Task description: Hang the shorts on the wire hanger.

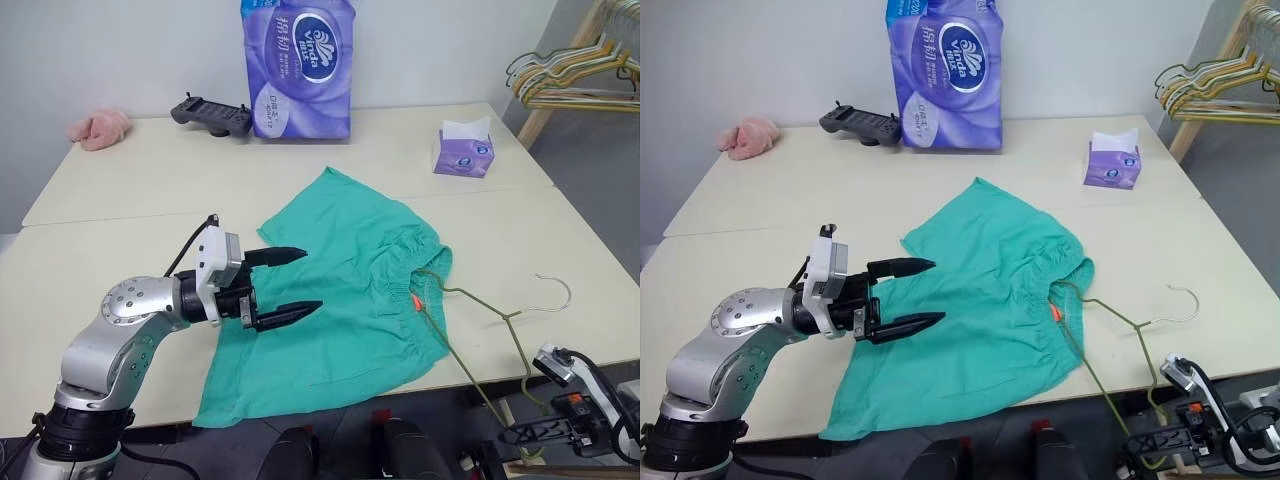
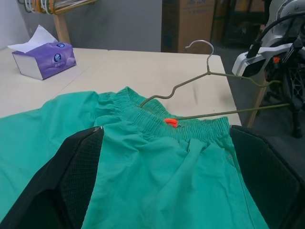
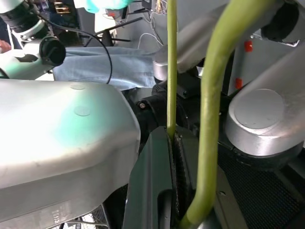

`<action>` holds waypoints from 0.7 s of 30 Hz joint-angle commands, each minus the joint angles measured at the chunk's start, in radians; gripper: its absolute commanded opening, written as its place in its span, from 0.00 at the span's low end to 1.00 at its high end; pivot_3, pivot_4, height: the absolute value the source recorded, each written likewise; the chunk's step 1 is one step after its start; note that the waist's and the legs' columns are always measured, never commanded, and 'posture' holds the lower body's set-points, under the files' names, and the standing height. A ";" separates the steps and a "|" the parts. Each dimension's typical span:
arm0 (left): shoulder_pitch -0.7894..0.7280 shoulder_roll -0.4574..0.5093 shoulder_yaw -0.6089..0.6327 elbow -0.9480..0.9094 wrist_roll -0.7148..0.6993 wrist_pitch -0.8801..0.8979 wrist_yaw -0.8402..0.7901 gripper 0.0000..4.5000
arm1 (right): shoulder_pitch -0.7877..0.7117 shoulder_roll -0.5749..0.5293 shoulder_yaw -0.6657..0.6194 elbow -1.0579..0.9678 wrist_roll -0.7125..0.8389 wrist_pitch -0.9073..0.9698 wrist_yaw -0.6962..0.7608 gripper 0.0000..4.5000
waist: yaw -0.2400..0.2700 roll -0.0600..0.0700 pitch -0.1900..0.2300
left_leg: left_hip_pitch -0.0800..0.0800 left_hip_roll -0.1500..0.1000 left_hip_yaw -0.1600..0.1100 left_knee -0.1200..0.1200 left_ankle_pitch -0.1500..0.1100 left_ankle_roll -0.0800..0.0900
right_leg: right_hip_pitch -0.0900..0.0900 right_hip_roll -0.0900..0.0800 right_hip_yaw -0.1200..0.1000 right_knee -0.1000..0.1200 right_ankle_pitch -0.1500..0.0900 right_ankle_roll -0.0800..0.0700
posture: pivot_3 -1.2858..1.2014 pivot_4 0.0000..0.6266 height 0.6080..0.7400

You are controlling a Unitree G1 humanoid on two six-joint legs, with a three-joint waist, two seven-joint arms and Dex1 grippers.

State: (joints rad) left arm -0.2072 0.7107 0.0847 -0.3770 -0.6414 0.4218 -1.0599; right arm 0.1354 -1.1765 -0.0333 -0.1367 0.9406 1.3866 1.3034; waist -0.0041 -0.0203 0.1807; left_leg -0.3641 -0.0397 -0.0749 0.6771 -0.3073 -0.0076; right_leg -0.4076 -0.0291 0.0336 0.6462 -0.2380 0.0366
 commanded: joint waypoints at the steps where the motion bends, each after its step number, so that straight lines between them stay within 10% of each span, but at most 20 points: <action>1: 0.002 0.006 0.021 -0.030 -0.007 -0.017 -0.001 0.99 | -0.025 -0.010 0.015 0.046 -0.020 0.008 -0.011 0.00 | 0.000 0.000 0.000 | 0.000 0.000 0.000 0.000 0.000 0.000 | 0.000 0.000 0.000 0.000 0.000 0.000 | 0.51 0.26 1.00; 21: 0.031 0.017 0.025 -0.053 -0.006 -0.039 -0.004 0.99 | -0.396 0.175 0.071 0.246 0.083 0.228 -0.126 0.00 | 0.002 0.000 0.000 | 0.000 0.000 0.000 0.000 0.000 0.000 | 0.000 0.000 0.000 0.000 0.003 -0.005 | 0.52 0.24 1.00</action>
State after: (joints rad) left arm -0.1707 0.7202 0.0880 -0.3960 -0.6412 0.4041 -1.0603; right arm -0.2356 -1.0036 0.0443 0.0982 1.0072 1.6070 1.1885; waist -0.0024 -0.0202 0.1807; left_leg -0.3644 -0.0400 -0.0751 0.6772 -0.3073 -0.0075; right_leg -0.4076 -0.0291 0.0334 0.6462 -0.2351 0.0318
